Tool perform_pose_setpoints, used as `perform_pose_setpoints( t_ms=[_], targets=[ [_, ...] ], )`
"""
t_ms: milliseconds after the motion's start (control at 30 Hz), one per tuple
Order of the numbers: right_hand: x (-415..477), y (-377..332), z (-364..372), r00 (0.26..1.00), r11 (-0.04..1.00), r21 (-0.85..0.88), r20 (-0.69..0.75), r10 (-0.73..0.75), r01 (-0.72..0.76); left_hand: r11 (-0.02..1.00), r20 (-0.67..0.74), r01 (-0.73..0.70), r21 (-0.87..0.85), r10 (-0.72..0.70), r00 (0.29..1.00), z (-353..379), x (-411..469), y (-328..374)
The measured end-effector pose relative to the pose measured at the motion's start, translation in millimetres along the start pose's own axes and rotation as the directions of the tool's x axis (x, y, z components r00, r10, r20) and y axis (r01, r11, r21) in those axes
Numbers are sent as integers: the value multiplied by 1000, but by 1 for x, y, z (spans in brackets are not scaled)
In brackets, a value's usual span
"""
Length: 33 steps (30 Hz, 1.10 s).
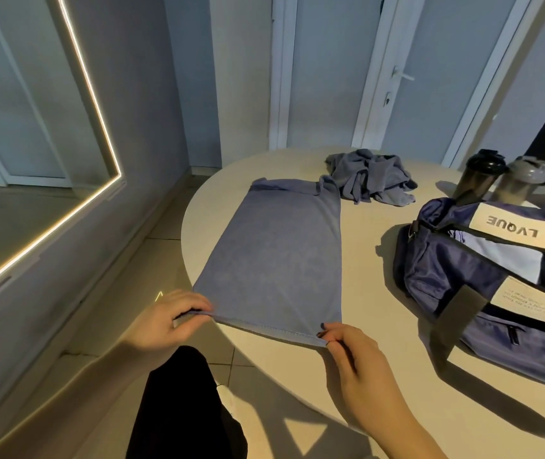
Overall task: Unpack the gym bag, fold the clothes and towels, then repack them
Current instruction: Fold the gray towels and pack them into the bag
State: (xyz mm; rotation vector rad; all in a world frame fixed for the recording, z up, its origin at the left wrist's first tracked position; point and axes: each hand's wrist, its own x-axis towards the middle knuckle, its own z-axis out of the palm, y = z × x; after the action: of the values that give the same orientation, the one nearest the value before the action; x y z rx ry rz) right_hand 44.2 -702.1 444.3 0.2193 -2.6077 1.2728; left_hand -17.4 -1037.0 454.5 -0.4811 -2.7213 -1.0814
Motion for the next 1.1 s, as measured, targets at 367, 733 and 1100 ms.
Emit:
perform_pose_setpoints(
  t_ms=[367,733,1100],
  targets=[
    [24,-27,-69,986,994,-33,130,106,-103,952,228,165,-257,-107,968,-18,15,44],
    [199,-21,-93,982,927,-375,180,52,19,993,59,4,-120,3,998,-3,187,12],
    [318,60,-43,948,685,-684,317,-28,249,911,180,-285,299,239,954,59,253,-47]
  ],
)
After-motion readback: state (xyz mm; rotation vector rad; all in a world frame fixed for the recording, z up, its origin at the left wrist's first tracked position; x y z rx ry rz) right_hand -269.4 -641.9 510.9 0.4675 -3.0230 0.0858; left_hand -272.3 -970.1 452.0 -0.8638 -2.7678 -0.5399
